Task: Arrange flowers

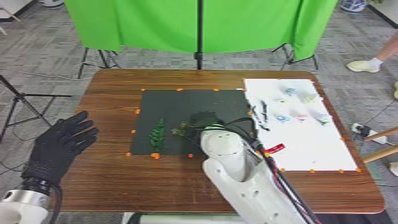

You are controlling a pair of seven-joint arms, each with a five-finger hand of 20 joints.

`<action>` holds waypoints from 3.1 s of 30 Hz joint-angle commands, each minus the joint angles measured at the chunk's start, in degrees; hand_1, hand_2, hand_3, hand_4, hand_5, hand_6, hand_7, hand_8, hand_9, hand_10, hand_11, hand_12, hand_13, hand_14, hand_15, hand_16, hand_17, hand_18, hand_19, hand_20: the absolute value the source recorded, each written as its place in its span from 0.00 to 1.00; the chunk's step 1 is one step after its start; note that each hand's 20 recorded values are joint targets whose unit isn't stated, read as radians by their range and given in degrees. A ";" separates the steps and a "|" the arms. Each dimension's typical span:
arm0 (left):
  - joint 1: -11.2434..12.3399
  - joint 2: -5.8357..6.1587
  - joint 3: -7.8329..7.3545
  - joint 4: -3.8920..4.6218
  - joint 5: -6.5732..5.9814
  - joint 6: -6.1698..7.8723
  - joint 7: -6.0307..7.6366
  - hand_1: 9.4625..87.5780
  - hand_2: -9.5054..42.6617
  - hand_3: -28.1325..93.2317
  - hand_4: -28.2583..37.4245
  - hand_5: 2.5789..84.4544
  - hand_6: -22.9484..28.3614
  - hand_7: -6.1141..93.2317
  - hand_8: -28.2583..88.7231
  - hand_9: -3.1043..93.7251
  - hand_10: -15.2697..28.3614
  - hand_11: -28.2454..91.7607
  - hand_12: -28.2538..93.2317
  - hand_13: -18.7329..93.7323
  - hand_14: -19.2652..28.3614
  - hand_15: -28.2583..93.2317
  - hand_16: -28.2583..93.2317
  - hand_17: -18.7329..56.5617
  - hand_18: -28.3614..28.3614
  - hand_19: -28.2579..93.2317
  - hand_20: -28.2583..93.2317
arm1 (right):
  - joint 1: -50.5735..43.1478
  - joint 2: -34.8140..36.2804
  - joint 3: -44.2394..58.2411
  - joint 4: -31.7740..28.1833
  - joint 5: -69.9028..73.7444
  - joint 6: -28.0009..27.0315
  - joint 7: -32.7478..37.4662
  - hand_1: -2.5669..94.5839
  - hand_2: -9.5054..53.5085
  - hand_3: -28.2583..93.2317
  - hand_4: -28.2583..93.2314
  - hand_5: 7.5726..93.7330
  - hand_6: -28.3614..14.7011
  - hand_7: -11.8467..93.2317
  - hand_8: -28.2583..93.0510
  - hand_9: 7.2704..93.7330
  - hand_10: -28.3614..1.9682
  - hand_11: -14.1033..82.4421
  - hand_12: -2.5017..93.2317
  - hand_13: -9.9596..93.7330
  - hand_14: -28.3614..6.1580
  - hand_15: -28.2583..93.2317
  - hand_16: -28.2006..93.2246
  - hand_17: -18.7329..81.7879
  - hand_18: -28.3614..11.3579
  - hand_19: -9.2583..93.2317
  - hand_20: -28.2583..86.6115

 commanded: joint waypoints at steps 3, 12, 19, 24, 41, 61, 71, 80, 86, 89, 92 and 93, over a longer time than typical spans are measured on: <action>-0.04 0.02 0.51 0.51 -0.04 -0.89 -1.36 0.19 0.18 0.81 0.00 0.39 0.53 0.31 0.13 0.32 0.64 0.50 0.35 0.36 0.71 0.64 0.19 0.14 0.87 0.64 0.29 | -1.16 -3.30 0.74 1.41 3.03 -1.09 2.94 0.33 0.15 0.93 0.03 1.00 0.69 0.56 0.14 1.00 0.71 0.84 0.31 0.98 0.63 0.90 0.50 0.62 0.18 1.00 0.44; -0.40 0.05 0.72 0.69 0.12 -1.11 -1.56 0.20 0.19 0.81 0.00 0.39 0.53 0.31 0.13 0.32 0.64 0.50 0.35 0.36 0.71 0.64 0.19 0.14 0.87 0.64 0.29 | -1.49 -4.51 2.00 0.88 7.09 -0.86 5.09 0.29 0.18 0.90 0.02 1.00 0.68 0.56 0.15 1.00 0.71 0.85 0.30 1.00 0.65 0.89 0.49 0.64 0.17 1.00 0.43; -0.98 0.34 0.95 0.90 0.08 -1.12 -1.91 0.20 0.19 0.81 0.00 0.39 0.53 0.31 0.13 0.32 0.64 0.50 0.35 0.36 0.71 0.64 0.20 0.14 0.87 0.64 0.29 | -0.63 -5.45 3.98 1.38 10.78 0.14 7.56 0.25 0.25 0.89 0.02 1.00 0.68 0.55 0.15 1.00 0.71 0.85 0.29 1.00 0.66 0.89 0.49 0.64 0.17 1.00 0.43; -1.15 0.38 1.20 1.00 0.09 -1.27 -1.96 0.20 0.19 0.81 0.00 0.39 0.53 0.31 0.13 0.32 0.64 0.50 0.35 0.36 0.71 0.64 0.20 0.14 0.87 0.64 0.29 | -0.81 -5.94 4.48 1.12 11.00 0.35 7.92 0.25 0.27 0.89 0.02 1.00 0.67 0.55 0.15 1.00 0.71 0.85 0.28 1.00 0.67 0.89 0.48 0.64 0.17 1.00 0.43; 0.15 0.22 0.67 0.66 0.10 -1.28 -0.73 0.20 0.19 0.81 0.00 0.39 0.53 0.31 0.13 0.32 0.64 0.50 0.35 0.36 0.71 0.64 0.19 0.14 0.87 0.64 0.29 | -1.40 -4.87 5.28 -4.29 12.76 -1.69 7.70 0.23 0.29 0.88 0.02 1.00 0.66 0.53 0.15 1.00 0.73 0.83 0.27 1.00 0.69 0.89 0.46 0.65 0.15 1.00 0.43; 1.91 -0.15 -0.31 -0.01 -0.19 -0.42 0.94 0.20 0.19 0.81 0.00 0.39 0.53 0.31 0.13 0.32 0.64 0.50 0.35 0.36 0.71 0.64 0.20 0.14 0.87 0.64 0.29 | 4.98 20.15 13.59 -6.48 18.76 1.44 4.85 0.18 0.16 0.85 0.00 0.76 0.59 0.47 0.10 0.81 0.52 0.71 0.41 0.78 0.50 0.88 0.49 0.48 0.18 0.93 0.45; 1.79 -0.51 -0.17 -0.37 -0.10 0.34 0.76 0.20 0.19 0.81 0.00 0.39 0.53 0.31 0.13 0.32 0.64 0.50 0.35 0.36 0.71 0.64 0.20 0.14 0.87 0.64 0.29 | 10.28 24.71 8.33 1.80 16.05 0.88 4.67 0.19 0.12 0.85 0.00 0.73 0.59 0.48 0.10 0.78 0.50 0.71 0.40 0.76 0.50 0.87 0.48 0.47 0.17 0.91 0.47; 2.36 -0.91 -0.31 -0.53 -0.05 0.18 1.26 0.20 0.19 0.81 0.00 0.39 0.53 0.31 0.13 0.32 0.64 0.50 0.35 0.36 0.71 0.64 0.20 0.14 0.87 0.64 0.29 | 12.41 24.94 5.77 6.22 12.75 2.09 3.59 0.22 0.06 0.81 0.00 0.73 0.61 0.50 0.09 0.79 0.51 0.72 0.40 0.76 0.50 0.88 0.47 0.47 0.18 0.91 0.49; 2.74 -1.25 -0.40 -0.69 0.03 -0.07 1.33 0.20 0.19 0.81 0.00 0.39 0.53 0.31 0.13 0.32 0.64 0.50 0.35 0.36 0.71 0.64 0.20 0.14 0.87 0.64 0.29 | 12.78 23.81 5.36 7.64 12.39 1.61 3.12 0.23 0.06 0.80 0.00 0.74 0.62 0.51 0.09 0.80 0.53 0.72 0.40 0.77 0.52 0.87 0.48 0.48 0.18 0.91 0.49; 2.43 -1.26 -0.31 -0.56 0.05 -0.06 1.35 0.20 0.19 0.81 0.00 0.39 0.53 0.31 0.13 0.32 0.64 0.50 0.35 0.36 0.71 0.64 0.20 0.14 0.87 0.64 0.29 | 12.71 23.46 5.22 7.67 12.62 1.60 3.00 0.24 0.05 0.78 0.00 0.75 0.62 0.51 0.09 0.81 0.53 0.72 0.40 0.78 0.52 0.87 0.48 0.48 0.18 0.91 0.50; 2.18 -1.22 -0.24 -0.42 0.05 -0.20 1.25 0.20 0.19 0.81 0.00 0.39 0.53 0.31 0.13 0.32 0.64 0.50 0.35 0.36 0.71 0.64 0.20 0.14 0.87 0.64 0.29 | 12.84 23.10 4.72 8.13 12.66 1.27 3.34 0.26 0.04 0.76 0.00 0.75 0.62 0.51 0.09 0.81 0.54 0.72 0.40 0.78 0.52 0.87 0.48 0.48 0.18 0.91 0.50; 2.21 -1.28 -0.17 -0.41 0.09 -0.14 1.28 0.20 0.19 0.81 0.00 0.39 0.53 0.31 0.13 0.32 0.64 0.50 0.35 0.36 0.71 0.64 0.20 0.14 0.87 0.64 0.29 | 12.78 22.93 4.61 8.40 12.40 1.12 3.21 0.26 0.04 0.76 0.00 0.76 0.62 0.51 0.09 0.81 0.54 0.72 0.40 0.78 0.53 0.87 0.48 0.48 0.18 0.91 0.50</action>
